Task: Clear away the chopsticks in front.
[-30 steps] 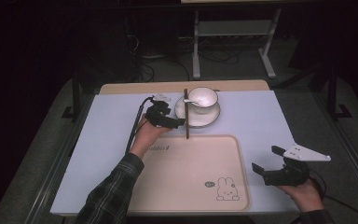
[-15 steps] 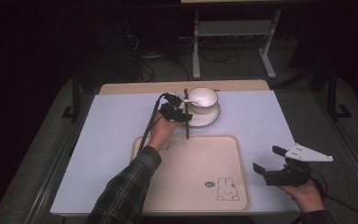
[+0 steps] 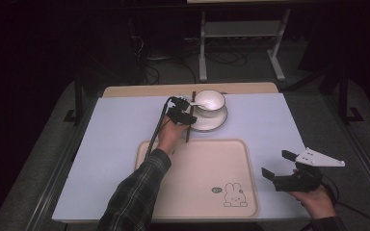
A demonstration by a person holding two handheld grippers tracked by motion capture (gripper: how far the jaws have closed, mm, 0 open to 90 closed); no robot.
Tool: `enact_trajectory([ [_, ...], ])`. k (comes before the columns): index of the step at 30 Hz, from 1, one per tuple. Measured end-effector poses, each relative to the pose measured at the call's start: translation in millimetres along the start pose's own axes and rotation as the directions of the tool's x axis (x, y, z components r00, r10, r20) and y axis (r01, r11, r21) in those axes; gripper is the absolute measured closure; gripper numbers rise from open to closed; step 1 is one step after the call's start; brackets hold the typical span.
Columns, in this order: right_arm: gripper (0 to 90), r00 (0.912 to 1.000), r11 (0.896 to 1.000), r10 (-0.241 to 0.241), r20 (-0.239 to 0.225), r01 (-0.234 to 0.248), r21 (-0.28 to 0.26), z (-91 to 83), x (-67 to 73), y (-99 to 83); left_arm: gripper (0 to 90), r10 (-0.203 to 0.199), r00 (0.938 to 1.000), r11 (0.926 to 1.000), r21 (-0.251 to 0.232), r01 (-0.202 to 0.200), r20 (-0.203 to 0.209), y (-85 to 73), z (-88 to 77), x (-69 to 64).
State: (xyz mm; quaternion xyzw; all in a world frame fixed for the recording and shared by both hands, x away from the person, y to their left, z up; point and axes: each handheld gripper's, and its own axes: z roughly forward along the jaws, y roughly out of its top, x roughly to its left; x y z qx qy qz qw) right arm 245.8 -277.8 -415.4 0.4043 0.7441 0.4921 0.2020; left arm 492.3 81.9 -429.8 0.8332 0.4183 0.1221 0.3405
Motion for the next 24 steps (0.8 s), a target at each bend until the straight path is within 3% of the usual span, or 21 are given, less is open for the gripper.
enact_trajectory([
  [17,0.0,0.9998,1.0,0.017,0.006,-0.017,-0.011,-4.6,-2.4,-1.6,70.7,0.004,0.9994,1.0,0.001,-0.003,-0.034,13.8,13.7,16.6],
  [21,0.0,0.9997,1.0,0.022,0.006,-0.022,-0.015,-6.7,-2.4,-2.6,68.9,0.002,0.9995,0.9998,-0.019,-0.002,-0.031,15.7,11.7,17.6],
  [24,0.0,0.9997,1.0,0.024,0.006,-0.024,-0.014,-7.0,-2.0,-2.8,62.7,0.003,0.9996,0.9997,-0.023,-0.004,-0.03,16.5,6.5,17.5],
])
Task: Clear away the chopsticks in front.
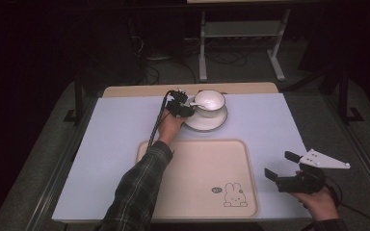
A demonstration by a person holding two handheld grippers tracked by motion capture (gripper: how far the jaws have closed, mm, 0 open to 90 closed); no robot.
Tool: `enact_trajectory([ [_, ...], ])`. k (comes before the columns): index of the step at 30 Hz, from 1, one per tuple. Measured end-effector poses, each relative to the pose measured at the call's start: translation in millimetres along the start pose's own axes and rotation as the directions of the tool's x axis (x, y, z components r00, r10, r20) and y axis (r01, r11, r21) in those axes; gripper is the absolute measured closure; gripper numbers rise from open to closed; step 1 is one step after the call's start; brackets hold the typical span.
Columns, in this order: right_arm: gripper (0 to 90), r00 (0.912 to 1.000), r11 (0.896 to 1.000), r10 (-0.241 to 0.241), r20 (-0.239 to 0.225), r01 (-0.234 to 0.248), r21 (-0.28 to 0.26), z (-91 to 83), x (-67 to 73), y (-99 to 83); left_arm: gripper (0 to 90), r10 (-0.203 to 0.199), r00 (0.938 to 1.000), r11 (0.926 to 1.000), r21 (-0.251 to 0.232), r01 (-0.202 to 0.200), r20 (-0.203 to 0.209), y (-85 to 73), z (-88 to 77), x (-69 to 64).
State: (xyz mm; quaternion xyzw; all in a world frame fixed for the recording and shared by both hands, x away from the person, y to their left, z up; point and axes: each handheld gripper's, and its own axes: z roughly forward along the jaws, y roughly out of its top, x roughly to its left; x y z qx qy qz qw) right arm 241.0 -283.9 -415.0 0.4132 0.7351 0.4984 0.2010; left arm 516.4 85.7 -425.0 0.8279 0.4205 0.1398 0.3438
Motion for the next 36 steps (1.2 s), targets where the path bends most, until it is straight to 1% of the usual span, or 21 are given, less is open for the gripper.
enact_trajectory([
  [2,0.0,1.0,1.0,-0.001,-0.001,0.001,0.0,-0.1,0.5,0.1,58.6,0.001,1.0,0.9999,-0.012,-0.001,0.004,0.5,-7.2,0.0],
  [3,0.0,1.0,1.0,-0.001,-0.001,0.001,0.0,-0.1,0.5,0.1,57.0,0.001,1.0,0.9999,-0.012,-0.001,0.004,0.5,-7.2,0.0],
  [4,0.0,1.0,1.0,-0.003,-0.002,0.003,0.002,0.2,1.0,0.0,54.7,0.007,1.0,0.9999,-0.016,-0.007,0.004,-0.6,-14.4,-0.4],
  [6,0.0,1.0,1.0,-0.005,-0.003,0.005,0.003,0.4,1.3,0.0,50.6,-0.002,0.9999,0.9999,-0.013,0.002,0.013,-3.7,-21.9,-0.6],
  [7,0.0,1.0,1.0,-0.005,-0.003,0.005,0.003,0.4,1.3,0.0,49.0,-0.002,0.9999,0.9999,-0.013,0.002,0.013,-3.7,-21.9,-0.6],
  [8,0.0,1.0,1.0,-0.005,-0.005,0.005,0.002,0.5,1.7,0.1,47.7,-0.012,0.9998,0.9998,-0.019,0.012,0.017,-8.7,-30.4,-1.1],
  [10,0.0,1.0,1.0,-0.005,-0.005,0.005,0.001,0.5,1.9,0.3,47.3,-0.02,0.9993,0.9993,-0.031,0.021,0.031,-15.2,-39.8,-0.4],
  [12,0.0,1.0,1.0,-0.006,-0.005,0.006,0.001,0.7,2.4,0.6,48.1,-0.021,0.999,0.9989,-0.042,0.023,0.041,-22.0,-48.8,0.4],
  [14,0.0,1.0,1.0,-0.008,-0.004,0.008,0.003,1.2,3.5,0.8,54.1,-0.023,0.9978,0.9986,-0.046,0.026,0.062,-28.2,-55.9,2.0],
  [15,0.0,0.9999,1.0,-0.009,-0.005,0.009,0.004,1.5,4.0,0.9,56.8,-0.023,0.9978,0.9986,-0.046,0.026,0.062,-28.2,-55.9,2.0],
  [16,0.0,0.9999,1.0,-0.013,-0.006,0.014,0.004,1.8,4.5,1.1,60.1,-0.016,0.9967,0.9989,-0.043,0.02,0.079,-33.8,-60.1,3.5],
  [17,0.0,0.9999,1.0,-0.013,-0.006,0.014,0.004,1.8,4.5,1.1,61.5,-0.016,0.9967,0.9989,-0.043,0.02,0.079,-33.8,-60.1,3.5],
  [18,0.0,0.9998,1.0,-0.017,-0.006,0.017,0.007,2.6,5.3,1.4,63.3,-0.019,0.9959,0.999,-0.038,0.023,0.088,-38.6,-61.3,4.8],
  [19,0.0,0.9998,1.0,-0.017,-0.006,0.017,0.007,2.6,5.3,1.4,65.5,-0.019,0.9959,0.999,-0.038,0.023,0.088,-38.6,-61.3,4.8],
  [20,0.0,0.9998,1.0,-0.017,-0.005,0.017,0.01,3.1,5.8,1.5,67.8,-0.03,0.9939,0.9987,-0.037,0.034,0.106,-42.5,-60.9,6.6],
  [26,0.0,0.9999,1.0,-0.017,-0.003,0.017,0.012,3.6,5.2,1.1,74.5,-0.042,0.9924,0.9985,-0.029,0.045,0.116,-47.2,-57.8,7.9],
  [30,0.0,0.9999,1.0,-0.016,-0.003,0.016,0.014,3.5,4.5,0.8,75.0,-0.046,0.9921,0.9984,-0.028,0.049,0.117,-48.3,-55.2,8.5],
  [35,0.0,0.9999,1.0,-0.015,-0.003,0.015,0.012,3.1,4.3,0.7,75.0,-0.053,0.9925,0.9985,-0.01,0.055,0.11,-51.6,-50.3,9.9],
  [36,0.0,0.9999,1.0,-0.015,-0.003,0.015,0.013,3.0,4.3,0.7,75.0,-0.05,0.9929,0.9987,-0.003,0.051,0.108,-52.4,-49.2,10.4],
])
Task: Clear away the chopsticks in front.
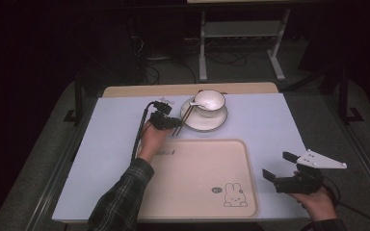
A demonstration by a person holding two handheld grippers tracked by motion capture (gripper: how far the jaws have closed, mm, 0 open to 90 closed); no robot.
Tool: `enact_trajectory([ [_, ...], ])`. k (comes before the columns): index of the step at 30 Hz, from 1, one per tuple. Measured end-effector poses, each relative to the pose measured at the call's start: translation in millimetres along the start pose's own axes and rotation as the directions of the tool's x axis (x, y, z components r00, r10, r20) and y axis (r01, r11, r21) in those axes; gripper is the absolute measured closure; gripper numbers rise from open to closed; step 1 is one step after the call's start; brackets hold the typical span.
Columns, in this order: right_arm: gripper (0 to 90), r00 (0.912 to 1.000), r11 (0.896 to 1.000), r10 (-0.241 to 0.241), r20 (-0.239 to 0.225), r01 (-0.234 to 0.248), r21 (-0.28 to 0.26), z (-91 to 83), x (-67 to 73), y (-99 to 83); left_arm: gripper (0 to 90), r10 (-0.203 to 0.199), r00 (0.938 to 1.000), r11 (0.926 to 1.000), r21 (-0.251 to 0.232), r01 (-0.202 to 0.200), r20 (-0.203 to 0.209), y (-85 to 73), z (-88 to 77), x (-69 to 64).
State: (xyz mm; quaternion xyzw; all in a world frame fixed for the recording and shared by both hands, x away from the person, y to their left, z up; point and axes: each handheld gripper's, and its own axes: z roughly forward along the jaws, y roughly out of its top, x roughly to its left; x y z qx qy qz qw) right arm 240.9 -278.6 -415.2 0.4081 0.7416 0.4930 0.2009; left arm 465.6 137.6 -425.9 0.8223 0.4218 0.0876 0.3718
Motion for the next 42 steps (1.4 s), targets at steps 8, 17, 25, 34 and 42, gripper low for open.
enact_trajectory([
  [8,0.0,1.0,1.0,-0.001,0.0,0.001,-0.001,-0.1,-0.3,-0.2,80.1,-0.009,0.9999,0.9998,0.015,0.009,-0.01,-3.6,5.5,2.3],
  [17,0.0,1.0,1.0,0.001,0.0,-0.001,-0.001,-0.7,-0.7,-0.5,84.5,-0.046,0.9983,0.9989,0.003,0.046,-0.036,-3.4,-1.9,8.7],
  [25,0.0,1.0,1.0,-0.001,0.001,0.001,-0.002,-0.8,-0.4,-0.6,84.9,-0.051,0.9983,0.9985,-0.022,0.051,-0.029,-6.5,-18.5,14.9],
  [34,0.0,1.0,1.0,-0.006,-0.003,0.006,0.0,0.0,0.5,-0.9,85.1,-0.043,0.9985,0.9988,-0.027,0.042,-0.035,-15.8,-40.6,22.0],
  [42,0.0,1.0,1.0,-0.009,-0.005,0.009,0.002,-0.1,0.7,-1.2,85.0,-0.035,0.9987,0.9989,-0.032,0.034,-0.036,-32.9,-68.8,29.8],
])
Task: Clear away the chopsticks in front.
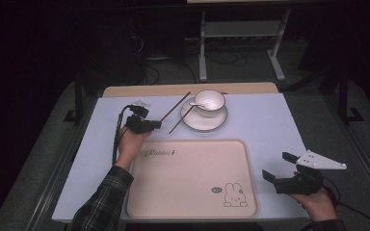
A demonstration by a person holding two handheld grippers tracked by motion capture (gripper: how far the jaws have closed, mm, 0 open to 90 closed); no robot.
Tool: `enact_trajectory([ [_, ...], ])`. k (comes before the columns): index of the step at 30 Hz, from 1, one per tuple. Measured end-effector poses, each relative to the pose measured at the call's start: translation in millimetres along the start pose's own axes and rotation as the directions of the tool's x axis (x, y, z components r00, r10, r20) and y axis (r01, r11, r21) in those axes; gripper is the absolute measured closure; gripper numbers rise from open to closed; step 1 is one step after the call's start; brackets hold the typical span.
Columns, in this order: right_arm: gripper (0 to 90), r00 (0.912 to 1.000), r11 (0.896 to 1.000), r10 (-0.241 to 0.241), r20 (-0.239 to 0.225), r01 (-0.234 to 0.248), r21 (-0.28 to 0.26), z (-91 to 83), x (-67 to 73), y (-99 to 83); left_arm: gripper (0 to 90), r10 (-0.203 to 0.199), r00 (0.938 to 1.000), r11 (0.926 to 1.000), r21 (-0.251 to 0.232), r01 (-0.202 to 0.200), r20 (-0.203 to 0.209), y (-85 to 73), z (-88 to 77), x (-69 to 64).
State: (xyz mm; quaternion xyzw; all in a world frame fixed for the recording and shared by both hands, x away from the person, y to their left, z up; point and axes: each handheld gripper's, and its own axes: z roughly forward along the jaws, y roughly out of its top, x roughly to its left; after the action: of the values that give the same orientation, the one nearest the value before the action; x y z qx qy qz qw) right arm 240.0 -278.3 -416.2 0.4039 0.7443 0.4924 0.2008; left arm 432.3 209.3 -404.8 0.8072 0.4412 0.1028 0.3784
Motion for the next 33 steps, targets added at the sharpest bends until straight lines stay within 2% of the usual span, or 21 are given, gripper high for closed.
enact_trajectory([
  [10,0.0,1.0,1.0,-0.002,0.002,0.002,0.002,0.2,0.1,-0.2,85.0,-0.006,0.9999,1.0,0.001,0.006,-0.011,-26.6,-29.9,9.8],
  [13,0.0,1.0,1.0,-0.001,0.002,0.001,0.003,0.1,0.3,-0.3,85.1,-0.004,0.9999,1.0,0.0,0.004,-0.016,-31.5,-36.5,10.3],
  [16,0.0,1.0,1.0,-0.001,0.002,0.001,0.003,0.0,0.1,-0.5,85.0,0.0,0.9999,1.0,-0.008,-0.001,-0.013,-40.9,-50.0,8.5],
  [23,0.0,1.0,1.0,-0.002,0.003,0.002,0.005,0.0,0.3,-0.5,85.0,0.019,0.9998,0.9997,-0.014,-0.019,0.007,-56.6,-71.9,-2.5],
  [26,0.0,1.0,1.0,-0.004,0.004,0.004,0.007,-0.1,0.8,-0.2,85.0,0.028,0.9992,0.9994,-0.02,-0.028,0.028,-66.6,-83.4,-12.0],
  [27,0.0,1.0,1.0,-0.004,0.004,0.004,0.007,-0.1,0.8,-0.2,85.0,0.028,0.9992,0.9994,-0.02,-0.028,0.028,-66.6,-83.4,-12.0],
  [33,0.0,1.0,1.0,-0.009,0.002,0.009,0.006,0.2,1.7,0.2,85.0,0.05,0.9966,0.9986,-0.019,-0.048,0.066,-83.9,-96.3,-31.8],
])
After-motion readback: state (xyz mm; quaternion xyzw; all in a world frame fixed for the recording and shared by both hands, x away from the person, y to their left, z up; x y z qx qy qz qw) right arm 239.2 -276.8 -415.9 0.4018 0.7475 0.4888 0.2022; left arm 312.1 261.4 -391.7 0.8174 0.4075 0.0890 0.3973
